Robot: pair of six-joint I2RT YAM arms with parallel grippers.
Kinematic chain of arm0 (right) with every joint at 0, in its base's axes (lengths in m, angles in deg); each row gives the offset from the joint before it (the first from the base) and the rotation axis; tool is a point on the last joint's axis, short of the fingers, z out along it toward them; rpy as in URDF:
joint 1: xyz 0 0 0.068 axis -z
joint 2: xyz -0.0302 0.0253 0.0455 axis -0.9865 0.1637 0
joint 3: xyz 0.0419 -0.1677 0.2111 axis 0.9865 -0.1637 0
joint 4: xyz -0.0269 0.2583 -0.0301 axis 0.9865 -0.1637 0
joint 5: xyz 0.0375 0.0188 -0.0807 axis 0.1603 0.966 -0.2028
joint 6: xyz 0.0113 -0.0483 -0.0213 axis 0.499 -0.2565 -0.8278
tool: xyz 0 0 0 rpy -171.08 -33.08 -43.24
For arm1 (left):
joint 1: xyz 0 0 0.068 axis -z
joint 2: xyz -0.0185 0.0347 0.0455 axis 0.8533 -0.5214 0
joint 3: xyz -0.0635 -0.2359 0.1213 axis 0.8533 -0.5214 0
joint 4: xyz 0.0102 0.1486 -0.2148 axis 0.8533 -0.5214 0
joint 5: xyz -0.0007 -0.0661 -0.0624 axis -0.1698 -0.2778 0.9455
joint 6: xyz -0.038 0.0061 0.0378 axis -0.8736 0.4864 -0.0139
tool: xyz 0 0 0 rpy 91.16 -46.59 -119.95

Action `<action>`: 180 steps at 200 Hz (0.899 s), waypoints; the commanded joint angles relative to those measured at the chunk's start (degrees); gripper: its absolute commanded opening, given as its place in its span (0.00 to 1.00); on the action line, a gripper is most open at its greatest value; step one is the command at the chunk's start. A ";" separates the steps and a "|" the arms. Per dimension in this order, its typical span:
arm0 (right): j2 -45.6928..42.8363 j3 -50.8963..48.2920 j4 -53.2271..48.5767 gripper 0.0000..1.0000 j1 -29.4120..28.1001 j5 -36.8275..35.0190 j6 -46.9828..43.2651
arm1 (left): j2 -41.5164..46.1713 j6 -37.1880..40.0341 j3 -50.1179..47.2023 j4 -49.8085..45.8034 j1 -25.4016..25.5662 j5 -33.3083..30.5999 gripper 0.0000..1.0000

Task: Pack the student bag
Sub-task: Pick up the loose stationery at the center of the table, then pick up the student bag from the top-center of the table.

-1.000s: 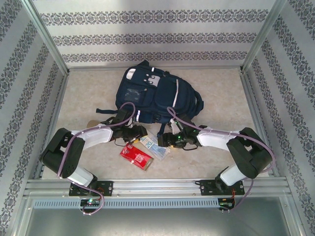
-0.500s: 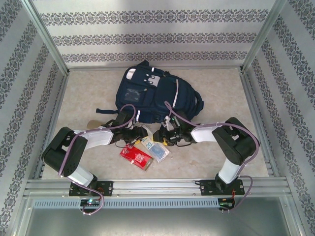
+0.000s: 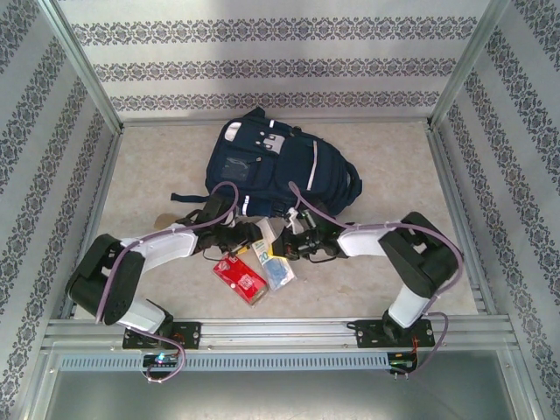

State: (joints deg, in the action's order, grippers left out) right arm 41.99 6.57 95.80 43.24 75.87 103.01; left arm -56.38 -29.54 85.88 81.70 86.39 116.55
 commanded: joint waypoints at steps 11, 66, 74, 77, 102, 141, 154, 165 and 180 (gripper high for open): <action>-12.97 -0.79 -7.89 0.00 2.34 -3.41 -4.91 | 5.40 7.90 11.45 -13.87 0.75 -5.54 0.63; -41.73 -1.12 -26.54 0.00 12.48 -14.98 -6.72 | -3.59 13.62 35.11 -22.82 0.74 -6.25 0.67; -45.34 -0.29 -30.64 0.00 13.80 -19.20 -7.21 | -6.34 14.07 38.54 -22.94 0.67 -5.72 0.67; -46.66 -0.02 -32.07 0.00 14.25 -20.93 -7.23 | -7.52 14.20 39.87 -22.91 0.70 -5.40 0.67; -56.41 1.53 -42.49 0.00 15.97 -36.10 -6.30 | -18.74 16.11 51.83 -23.64 0.86 -1.60 0.67; -64.67 1.47 -48.28 0.00 16.70 -46.41 -8.59 | -39.27 19.74 75.07 -29.70 1.34 3.73 0.66; -65.56 1.37 -49.44 0.00 16.86 -47.75 -9.65 | -44.82 20.71 82.69 -32.32 1.86 3.99 0.66; -66.10 0.92 -49.91 0.00 16.95 -47.99 -9.93 | -48.95 20.56 87.50 -33.12 2.07 4.49 0.65; -66.66 -0.28 -49.77 0.00 17.01 -47.16 -9.87 | -53.06 19.97 92.21 -32.94 2.23 5.57 0.64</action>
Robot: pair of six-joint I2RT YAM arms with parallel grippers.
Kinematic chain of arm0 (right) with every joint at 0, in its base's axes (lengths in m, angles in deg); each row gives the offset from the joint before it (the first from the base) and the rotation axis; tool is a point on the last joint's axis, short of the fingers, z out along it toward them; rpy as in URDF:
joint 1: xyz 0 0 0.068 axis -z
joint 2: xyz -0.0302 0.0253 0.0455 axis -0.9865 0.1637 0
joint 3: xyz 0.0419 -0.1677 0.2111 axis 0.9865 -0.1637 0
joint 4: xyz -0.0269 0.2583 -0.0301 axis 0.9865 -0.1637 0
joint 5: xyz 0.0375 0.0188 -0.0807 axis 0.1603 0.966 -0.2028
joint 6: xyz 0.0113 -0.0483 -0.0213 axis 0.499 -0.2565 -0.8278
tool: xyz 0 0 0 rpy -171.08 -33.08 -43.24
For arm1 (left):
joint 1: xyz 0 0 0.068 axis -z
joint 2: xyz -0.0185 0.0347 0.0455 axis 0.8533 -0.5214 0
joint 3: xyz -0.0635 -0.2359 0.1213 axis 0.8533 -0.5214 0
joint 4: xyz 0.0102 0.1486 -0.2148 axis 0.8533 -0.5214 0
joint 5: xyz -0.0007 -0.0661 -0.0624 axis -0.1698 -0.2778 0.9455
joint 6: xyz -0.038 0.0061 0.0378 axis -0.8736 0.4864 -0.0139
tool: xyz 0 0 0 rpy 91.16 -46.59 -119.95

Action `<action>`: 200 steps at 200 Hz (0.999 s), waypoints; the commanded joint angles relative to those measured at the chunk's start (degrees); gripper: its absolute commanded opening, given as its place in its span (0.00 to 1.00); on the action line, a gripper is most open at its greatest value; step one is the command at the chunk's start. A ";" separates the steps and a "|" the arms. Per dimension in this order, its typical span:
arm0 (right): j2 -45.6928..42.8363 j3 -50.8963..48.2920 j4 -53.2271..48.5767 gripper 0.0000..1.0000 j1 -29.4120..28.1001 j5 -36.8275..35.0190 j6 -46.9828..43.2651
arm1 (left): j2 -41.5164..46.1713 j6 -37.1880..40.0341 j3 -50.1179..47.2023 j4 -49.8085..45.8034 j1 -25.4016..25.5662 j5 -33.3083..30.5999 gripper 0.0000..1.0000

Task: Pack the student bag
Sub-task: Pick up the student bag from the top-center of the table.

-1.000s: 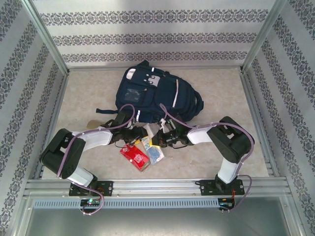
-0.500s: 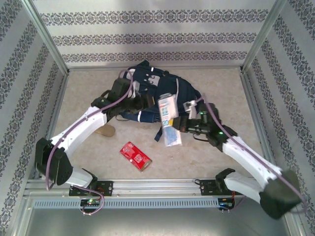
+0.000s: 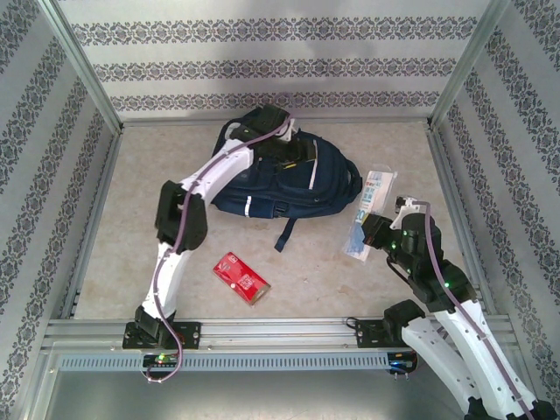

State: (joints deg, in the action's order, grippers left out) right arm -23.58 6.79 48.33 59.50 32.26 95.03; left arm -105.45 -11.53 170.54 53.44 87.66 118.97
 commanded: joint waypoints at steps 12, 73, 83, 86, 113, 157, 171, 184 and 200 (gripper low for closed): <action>-1.44 -1.62 -2.23 0.00 0.87 -2.79 -1.67 | -6.62 1.84 10.22 -4.12 1.11 4.49 0.62; -2.75 -10.22 1.12 0.00 1.11 0.59 -0.49 | -14.57 -1.02 16.72 -0.31 2.41 10.24 0.47; -2.80 -11.52 2.12 0.00 1.21 1.32 -0.23 | -15.49 -0.72 18.17 -1.04 2.85 9.90 0.44; -2.82 -11.77 2.30 0.00 1.19 1.47 -0.14 | -15.85 -0.71 18.59 -1.37 2.90 9.72 0.44; -2.97 -13.02 3.55 0.00 1.74 2.12 -0.04 | -18.14 -0.89 20.40 -3.90 3.00 6.87 0.37; -3.35 -12.76 4.34 0.00 2.53 3.17 -0.33 | -19.44 0.01 20.52 -10.58 2.87 -3.33 0.24; -3.17 -12.92 4.62 0.00 2.62 3.11 0.02 | -19.50 0.15 20.73 -11.25 2.85 -5.02 0.17; -3.15 -13.24 5.27 0.00 2.60 3.07 0.83 | -19.48 0.52 21.58 -11.94 2.83 -6.07 0.08; -3.16 -13.90 6.75 0.00 2.61 3.19 2.20 | -19.43 1.13 23.04 -13.27 2.87 -6.95 0.00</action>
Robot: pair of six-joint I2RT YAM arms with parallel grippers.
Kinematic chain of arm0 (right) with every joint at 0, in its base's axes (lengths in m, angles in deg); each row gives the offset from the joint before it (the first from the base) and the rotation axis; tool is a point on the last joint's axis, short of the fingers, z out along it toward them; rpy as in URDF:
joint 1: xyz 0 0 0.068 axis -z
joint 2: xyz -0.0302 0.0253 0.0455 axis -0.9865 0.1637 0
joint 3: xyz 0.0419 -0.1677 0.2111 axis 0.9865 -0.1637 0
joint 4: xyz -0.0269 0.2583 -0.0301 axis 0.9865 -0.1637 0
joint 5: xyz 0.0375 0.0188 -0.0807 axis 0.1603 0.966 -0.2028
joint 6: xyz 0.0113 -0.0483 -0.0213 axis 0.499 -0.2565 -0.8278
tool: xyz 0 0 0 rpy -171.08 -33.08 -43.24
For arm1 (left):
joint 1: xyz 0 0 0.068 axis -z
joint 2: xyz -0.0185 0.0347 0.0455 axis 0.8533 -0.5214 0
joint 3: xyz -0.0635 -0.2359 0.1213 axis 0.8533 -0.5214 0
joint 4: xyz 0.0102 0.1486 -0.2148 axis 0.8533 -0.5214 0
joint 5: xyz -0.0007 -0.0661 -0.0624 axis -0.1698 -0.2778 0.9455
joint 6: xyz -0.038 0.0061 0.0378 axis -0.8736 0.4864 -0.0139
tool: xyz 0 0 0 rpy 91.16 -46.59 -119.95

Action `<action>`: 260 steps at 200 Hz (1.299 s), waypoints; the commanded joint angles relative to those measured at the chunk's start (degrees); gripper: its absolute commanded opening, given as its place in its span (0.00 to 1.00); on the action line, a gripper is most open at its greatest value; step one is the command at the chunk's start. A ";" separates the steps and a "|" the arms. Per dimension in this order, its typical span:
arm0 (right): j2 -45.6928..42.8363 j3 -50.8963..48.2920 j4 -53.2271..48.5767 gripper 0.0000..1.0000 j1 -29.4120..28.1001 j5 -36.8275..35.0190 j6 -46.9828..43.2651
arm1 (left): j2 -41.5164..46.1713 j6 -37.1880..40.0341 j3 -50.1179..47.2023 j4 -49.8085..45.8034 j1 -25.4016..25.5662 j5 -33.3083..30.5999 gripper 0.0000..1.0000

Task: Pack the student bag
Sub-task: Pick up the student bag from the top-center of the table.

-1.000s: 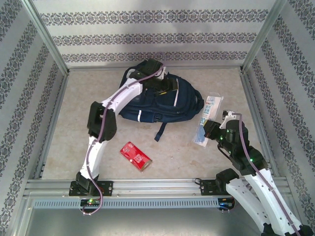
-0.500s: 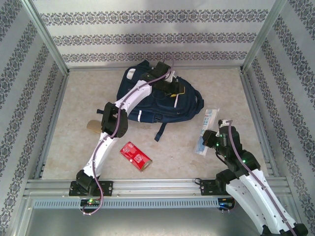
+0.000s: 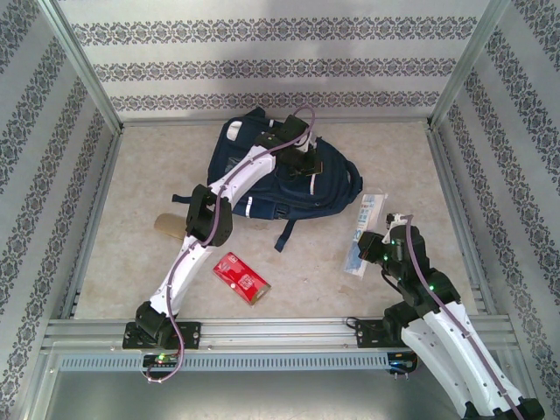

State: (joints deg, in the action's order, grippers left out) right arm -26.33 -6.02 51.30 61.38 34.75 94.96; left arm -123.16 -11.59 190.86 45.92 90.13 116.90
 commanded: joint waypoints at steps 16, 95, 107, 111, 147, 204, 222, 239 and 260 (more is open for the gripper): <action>-0.47 -1.43 4.72 0.00 0.82 0.02 3.62 | -1.37 1.38 4.30 -6.67 0.36 -4.88 0.00; 9.15 1.44 10.53 0.03 0.76 -3.28 6.98 | 6.82 -7.52 6.51 -1.64 -2.45 1.46 0.00; 11.29 3.17 10.25 0.03 0.77 -4.08 7.11 | 7.74 -8.73 6.89 -0.77 -2.75 3.02 0.00; 11.84 3.82 9.95 0.03 0.80 -4.41 7.16 | 7.93 -9.18 7.18 -0.72 -3.01 3.62 0.00; 12.09 9.77 4.05 0.03 1.92 -8.07 3.31 | 10.81 -11.35 8.16 -1.68 -5.14 8.21 0.00; 7.05 10.56 6.20 0.03 12.51 5.68 -2.82 | 14.07 -11.32 8.25 -0.40 -7.99 18.09 0.00; 9.16 9.02 10.62 0.01 16.75 12.48 -0.13 | 14.00 -11.70 8.36 -0.61 -8.25 22.42 0.00; 12.62 7.98 16.12 0.01 19.08 17.80 3.45 | 15.30 -10.24 8.34 -2.13 -8.62 23.41 0.00; 18.77 7.13 27.54 0.01 19.60 24.70 8.96 | 16.50 -11.22 9.65 -1.26 -8.86 24.57 0.00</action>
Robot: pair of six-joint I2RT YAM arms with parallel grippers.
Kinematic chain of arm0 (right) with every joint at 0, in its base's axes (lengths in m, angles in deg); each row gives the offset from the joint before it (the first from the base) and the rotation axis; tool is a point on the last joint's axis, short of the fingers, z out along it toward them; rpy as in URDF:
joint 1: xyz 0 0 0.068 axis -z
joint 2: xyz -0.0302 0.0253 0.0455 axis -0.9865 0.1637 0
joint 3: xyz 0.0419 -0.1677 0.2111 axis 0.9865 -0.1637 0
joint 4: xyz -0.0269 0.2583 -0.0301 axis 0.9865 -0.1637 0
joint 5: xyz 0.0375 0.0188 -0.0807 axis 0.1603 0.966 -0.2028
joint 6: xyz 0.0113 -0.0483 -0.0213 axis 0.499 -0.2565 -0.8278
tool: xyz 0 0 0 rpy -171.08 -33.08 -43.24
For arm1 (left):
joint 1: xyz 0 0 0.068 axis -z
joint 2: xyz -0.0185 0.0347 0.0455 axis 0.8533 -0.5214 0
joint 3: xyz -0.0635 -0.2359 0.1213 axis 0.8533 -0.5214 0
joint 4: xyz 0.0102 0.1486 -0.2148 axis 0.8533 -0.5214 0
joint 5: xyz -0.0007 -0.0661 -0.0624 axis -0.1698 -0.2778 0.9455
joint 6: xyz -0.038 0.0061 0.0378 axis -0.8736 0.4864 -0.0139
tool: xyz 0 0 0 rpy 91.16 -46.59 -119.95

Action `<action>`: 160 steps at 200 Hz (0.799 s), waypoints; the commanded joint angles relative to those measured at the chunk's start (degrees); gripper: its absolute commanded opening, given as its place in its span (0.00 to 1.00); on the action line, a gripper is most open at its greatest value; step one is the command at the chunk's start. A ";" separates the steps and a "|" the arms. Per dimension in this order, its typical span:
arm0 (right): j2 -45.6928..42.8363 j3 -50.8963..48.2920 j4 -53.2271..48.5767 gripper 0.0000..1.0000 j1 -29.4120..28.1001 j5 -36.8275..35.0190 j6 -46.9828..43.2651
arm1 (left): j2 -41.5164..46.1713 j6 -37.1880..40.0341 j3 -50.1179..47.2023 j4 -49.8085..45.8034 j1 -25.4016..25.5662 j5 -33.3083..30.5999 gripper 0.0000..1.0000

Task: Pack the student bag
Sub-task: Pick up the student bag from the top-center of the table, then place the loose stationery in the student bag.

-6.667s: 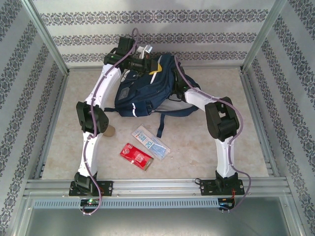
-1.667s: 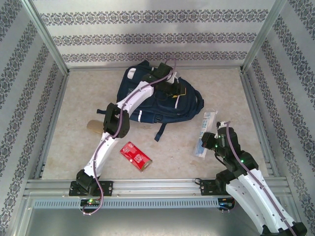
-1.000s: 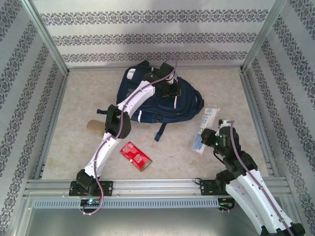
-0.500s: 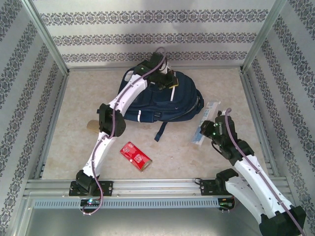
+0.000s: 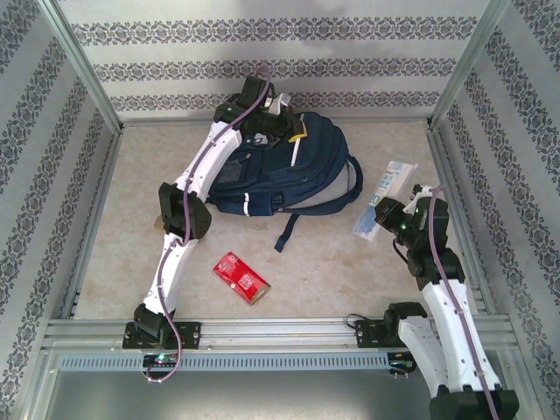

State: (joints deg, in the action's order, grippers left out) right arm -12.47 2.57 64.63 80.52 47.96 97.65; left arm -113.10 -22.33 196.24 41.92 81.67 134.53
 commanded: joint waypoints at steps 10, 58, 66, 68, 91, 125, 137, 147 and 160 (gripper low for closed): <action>8.53 -1.33 21.06 0.01 0.26 15.61 9.11 | 6.98 -1.61 4.79 3.65 -0.39 7.56 0.00; 27.27 5.53 33.55 0.00 -2.55 17.23 11.49 | 8.71 -5.85 5.18 7.65 0.29 10.39 0.00; 29.99 6.43 35.43 0.00 -2.75 17.38 11.70 | 9.03 -6.07 5.32 7.84 0.28 10.41 0.00; 30.67 6.59 35.94 0.00 -2.87 17.45 11.71 | 8.99 -6.17 5.28 7.88 0.24 10.41 0.00; 38.89 9.34 43.08 0.00 -4.51 20.25 13.43 | 9.78 -6.86 5.31 8.59 0.25 10.98 0.00; 48.89 14.18 53.71 0.00 -9.84 22.53 16.17 | 10.12 -8.16 4.58 9.79 -0.06 11.37 0.00; 51.85 16.41 54.88 0.00 -11.75 21.99 16.47 | 10.12 -8.74 4.57 10.50 -0.02 11.64 0.00; 54.48 18.59 55.13 0.00 -13.39 21.44 16.71 | 10.11 -8.93 4.57 10.97 -0.04 11.86 0.00; 57.66 21.80 53.62 0.01 -15.37 20.22 16.12 | 10.03 -9.20 4.57 11.13 -0.06 11.89 0.00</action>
State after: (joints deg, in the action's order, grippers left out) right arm 41.38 18.42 112.22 68.53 67.54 113.26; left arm -110.26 -29.45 197.09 43.75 81.32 139.89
